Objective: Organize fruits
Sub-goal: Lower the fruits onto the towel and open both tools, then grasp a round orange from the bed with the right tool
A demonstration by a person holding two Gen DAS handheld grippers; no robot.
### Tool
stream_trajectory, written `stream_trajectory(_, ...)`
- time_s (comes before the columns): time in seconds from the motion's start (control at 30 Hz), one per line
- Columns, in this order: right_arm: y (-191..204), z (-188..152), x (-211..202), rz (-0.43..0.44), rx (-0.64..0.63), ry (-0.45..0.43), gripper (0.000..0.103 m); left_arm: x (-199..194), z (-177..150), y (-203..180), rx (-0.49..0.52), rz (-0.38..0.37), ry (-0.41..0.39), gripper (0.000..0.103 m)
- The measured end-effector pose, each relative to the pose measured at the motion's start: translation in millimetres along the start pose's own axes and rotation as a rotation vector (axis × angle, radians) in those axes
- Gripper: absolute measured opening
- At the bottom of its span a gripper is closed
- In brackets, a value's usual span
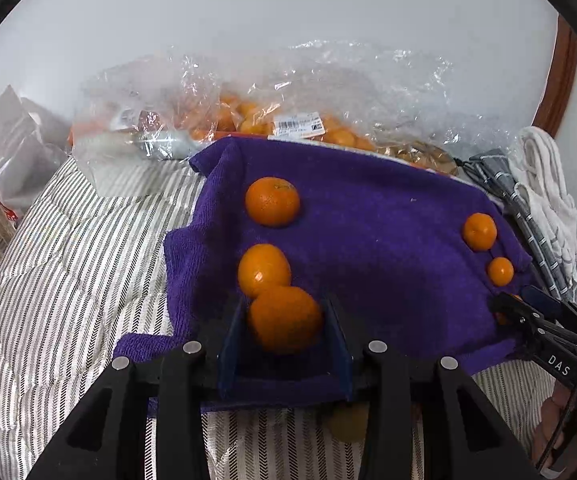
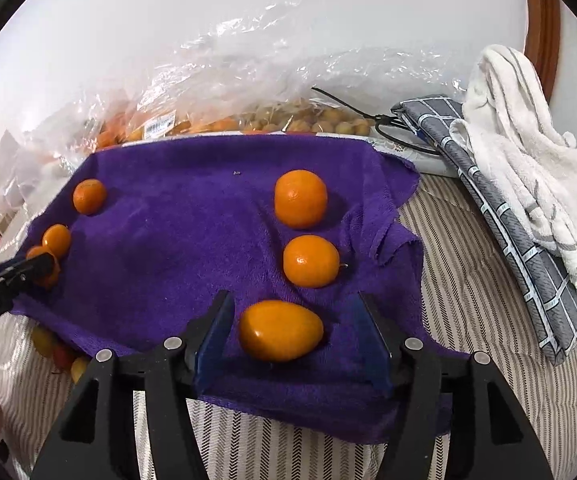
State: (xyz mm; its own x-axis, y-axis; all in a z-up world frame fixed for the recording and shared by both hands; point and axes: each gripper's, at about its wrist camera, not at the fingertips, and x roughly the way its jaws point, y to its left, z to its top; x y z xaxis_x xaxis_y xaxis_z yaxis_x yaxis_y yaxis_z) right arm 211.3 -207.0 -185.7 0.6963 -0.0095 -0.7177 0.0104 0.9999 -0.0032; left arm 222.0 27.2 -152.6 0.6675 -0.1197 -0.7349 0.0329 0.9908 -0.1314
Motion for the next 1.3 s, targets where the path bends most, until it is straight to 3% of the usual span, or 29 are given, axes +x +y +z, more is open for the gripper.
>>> stream_trajectory(0.07, -1.5, 1.5, -3.1, -0.009, 0.008, -0.007, 0.061, -3.1, 0.1, 0.1, 0.001, 0.003, -0.013, 0.045)
stream_trajectory(0.33, -2.1, -1.6, -37.9, -0.087, 0.028, -0.059, 0.061, -21.2, 0.9, -0.7, -0.021, -0.017, -0.066, 0.045)
stream_trajectory(0.43, -4.6, -6.8, -50.2, -0.068, 0.057, -0.049, 0.061, -34.7, 1.2, -0.7, -0.025, -0.023, -0.125, 0.045)
stream_trajectory(0.67, 1.4, -18.5, -71.6, -0.031, 0.056, -0.007, 0.061, -60.7, 3.4, 5.2, -0.032, -0.094, -0.181, 0.045)
stream_trajectory(0.77, 8.0, -24.3, -80.2, -0.02, 0.033, -0.008, 0.061, -66.0, -4.1, 13.1, -0.002, -0.073, -0.14, 0.045)
stream_trajectory(0.9, 19.2, -32.1, -87.8, -0.004, 0.001, -0.022, 0.059, -69.9, -17.1, 32.2, -0.011, -0.102, -0.074, 0.045)
stream_trajectory(1.13, 41.6, -45.0, -74.1, 0.053, -0.031, 0.008, 0.046, -77.1, -51.8, 51.9, 0.043, -0.053, -0.029, 0.045)
stream_trajectory(1.3, 58.0, -51.1, -67.4, 0.161, -0.037, 0.045, 0.045, -72.2, -67.9, 61.3, 0.023, -0.068, 0.015, 0.045)
